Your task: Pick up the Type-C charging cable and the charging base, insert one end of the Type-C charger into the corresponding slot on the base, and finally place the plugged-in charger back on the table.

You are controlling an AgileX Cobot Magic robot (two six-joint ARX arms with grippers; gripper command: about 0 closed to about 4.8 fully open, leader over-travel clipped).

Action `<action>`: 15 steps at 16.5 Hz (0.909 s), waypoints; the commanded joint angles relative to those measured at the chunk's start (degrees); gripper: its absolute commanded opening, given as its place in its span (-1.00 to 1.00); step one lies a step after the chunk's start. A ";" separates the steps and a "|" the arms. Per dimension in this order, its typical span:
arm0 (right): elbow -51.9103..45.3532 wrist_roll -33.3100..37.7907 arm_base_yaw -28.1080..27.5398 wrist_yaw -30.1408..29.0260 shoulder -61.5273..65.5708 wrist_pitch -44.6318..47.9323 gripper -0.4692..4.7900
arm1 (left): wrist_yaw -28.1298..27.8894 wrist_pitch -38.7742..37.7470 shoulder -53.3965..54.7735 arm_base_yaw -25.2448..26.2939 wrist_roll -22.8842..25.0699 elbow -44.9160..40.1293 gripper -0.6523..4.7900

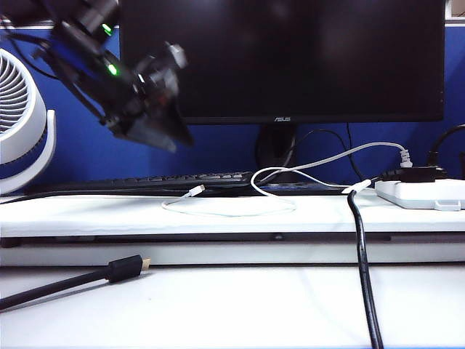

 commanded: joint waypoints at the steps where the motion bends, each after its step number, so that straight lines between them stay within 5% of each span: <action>1: 0.42 -0.37 0.07 0.46 -0.59 1.29 -0.23 | -11.45 0.31 0.13 -3.91 10.95 0.24 0.09; 5: 0.42 -0.33 0.07 0.66 -0.59 1.20 -0.23 | -12.98 -6.21 0.81 -5.46 9.94 3.17 0.08; 15: 0.42 -0.33 0.09 1.25 -0.59 -1.31 -0.23 | -12.79 -27.36 11.87 -5.42 9.79 25.79 0.08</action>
